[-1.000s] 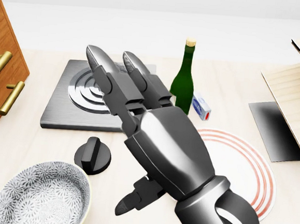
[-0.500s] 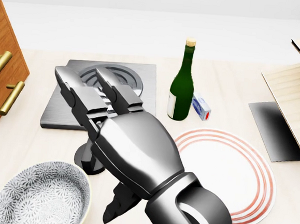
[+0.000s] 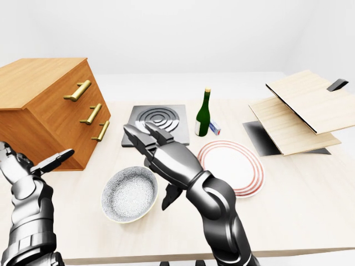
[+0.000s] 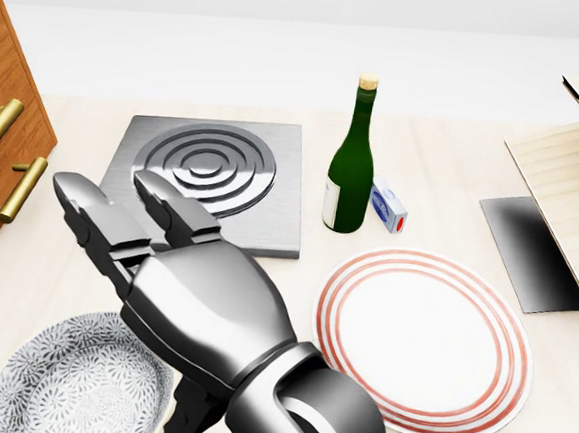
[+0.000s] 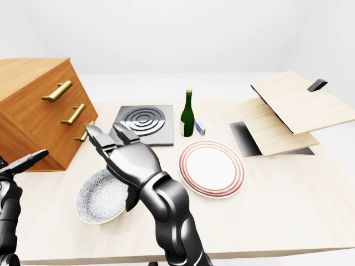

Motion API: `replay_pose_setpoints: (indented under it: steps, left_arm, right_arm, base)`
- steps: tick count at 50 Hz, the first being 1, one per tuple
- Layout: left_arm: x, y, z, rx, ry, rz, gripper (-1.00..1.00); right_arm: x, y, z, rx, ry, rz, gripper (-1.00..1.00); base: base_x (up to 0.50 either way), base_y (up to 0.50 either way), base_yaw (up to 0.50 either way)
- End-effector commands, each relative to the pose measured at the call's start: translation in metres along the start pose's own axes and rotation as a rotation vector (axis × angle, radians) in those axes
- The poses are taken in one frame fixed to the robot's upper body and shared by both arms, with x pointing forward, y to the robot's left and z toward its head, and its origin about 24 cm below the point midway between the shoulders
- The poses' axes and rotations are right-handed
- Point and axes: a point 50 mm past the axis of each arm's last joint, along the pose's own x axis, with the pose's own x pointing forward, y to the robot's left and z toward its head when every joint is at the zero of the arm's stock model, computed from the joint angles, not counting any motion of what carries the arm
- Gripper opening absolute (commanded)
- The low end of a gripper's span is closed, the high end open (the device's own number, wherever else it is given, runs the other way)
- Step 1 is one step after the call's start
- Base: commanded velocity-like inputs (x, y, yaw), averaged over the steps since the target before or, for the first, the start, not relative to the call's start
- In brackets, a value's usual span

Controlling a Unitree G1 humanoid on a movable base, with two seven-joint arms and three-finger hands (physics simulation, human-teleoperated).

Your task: Pick up the akita bowl and put it on the plate.

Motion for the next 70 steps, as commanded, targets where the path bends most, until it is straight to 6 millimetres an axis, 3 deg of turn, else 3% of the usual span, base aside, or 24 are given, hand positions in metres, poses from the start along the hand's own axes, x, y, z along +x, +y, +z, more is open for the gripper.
replay_pose_setpoints:
  steps: [1,16,39,70]
  left_arm:
    - [0.002,-0.001,-0.003,0.007,0.025,0.005,1.0]
    - [0.001,0.001,-0.007,0.007,0.038,0.004,1.0]
    - [0.0,0.002,-0.007,0.005,0.036,0.003,1.0]
    - [0.0,0.001,-0.007,0.008,0.033,0.002,1.0]
  right_arm:
    - [0.005,0.005,0.003,-0.001,-0.004,0.024,1.0]
    - [0.007,0.012,0.006,-0.005,0.002,0.049,1.0]
    - [0.0,0.047,0.002,0.04,0.008,0.195,1.0]
    - [0.004,0.063,-0.008,0.08,0.03,0.269,1.0]
  base:
    - [0.0,0.0,0.0]
    - [0.0,0.0,0.0]
    - [0.0,0.0,0.0]
    - [0.0,0.0,0.0]
